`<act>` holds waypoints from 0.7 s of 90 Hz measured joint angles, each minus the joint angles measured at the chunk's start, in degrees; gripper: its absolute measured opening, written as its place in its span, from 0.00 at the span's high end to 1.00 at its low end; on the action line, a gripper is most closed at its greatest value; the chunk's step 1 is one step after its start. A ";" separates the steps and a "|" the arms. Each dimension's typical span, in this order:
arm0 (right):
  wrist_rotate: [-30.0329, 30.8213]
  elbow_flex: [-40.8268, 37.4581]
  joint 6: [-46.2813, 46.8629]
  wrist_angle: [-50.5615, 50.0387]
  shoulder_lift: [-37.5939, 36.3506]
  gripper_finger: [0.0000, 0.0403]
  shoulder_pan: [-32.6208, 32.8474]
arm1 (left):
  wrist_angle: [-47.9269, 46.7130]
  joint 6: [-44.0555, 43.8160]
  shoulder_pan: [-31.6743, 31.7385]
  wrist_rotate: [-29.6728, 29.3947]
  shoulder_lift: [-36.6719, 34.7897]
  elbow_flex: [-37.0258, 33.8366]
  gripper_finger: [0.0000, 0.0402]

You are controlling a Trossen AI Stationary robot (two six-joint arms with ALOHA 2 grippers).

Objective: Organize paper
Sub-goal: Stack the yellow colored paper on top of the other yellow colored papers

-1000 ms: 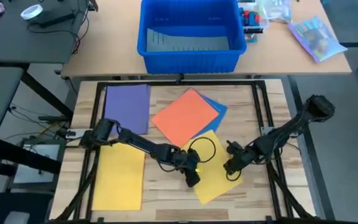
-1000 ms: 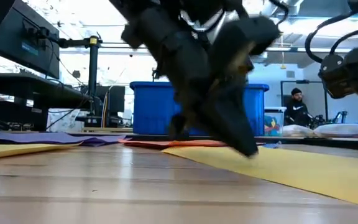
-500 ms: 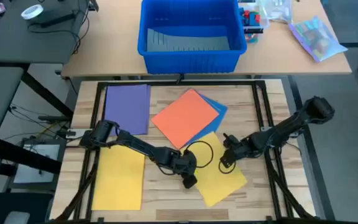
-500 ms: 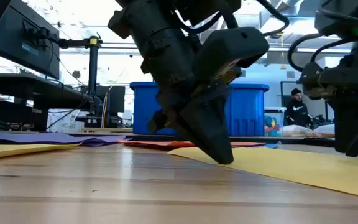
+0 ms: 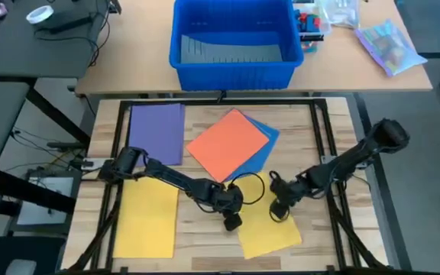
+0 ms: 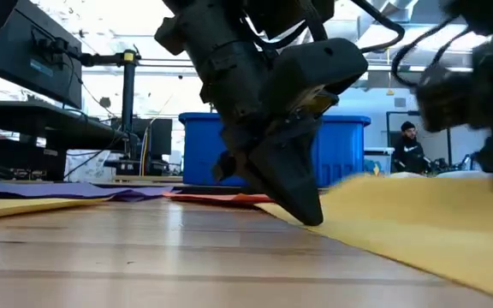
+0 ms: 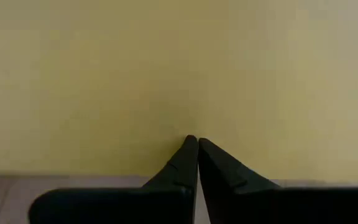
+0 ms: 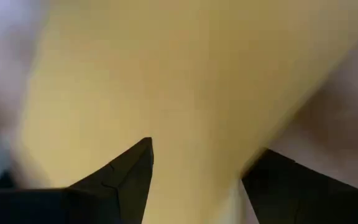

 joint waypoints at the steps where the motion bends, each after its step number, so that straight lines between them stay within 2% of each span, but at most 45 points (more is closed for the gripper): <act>1: -0.03 -0.01 -0.01 0.53 0.03 0.47 -0.05 | 0.03 0.13 0.01 -0.01 0.00 -0.01 1.00; 25: 3.24 -0.02 3.68 9.85 0.05 0.47 0.08 | 0.49 1.39 0.05 -0.40 0.00 -0.07 1.00; 53: 9.02 -0.01 13.25 8.17 0.03 0.47 3.64 | 0.66 1.11 0.05 -0.57 0.00 -0.09 1.00; 63: 9.75 -0.01 13.52 6.69 0.01 0.55 3.63 | 0.70 1.00 0.05 -0.57 -0.06 -0.09 1.00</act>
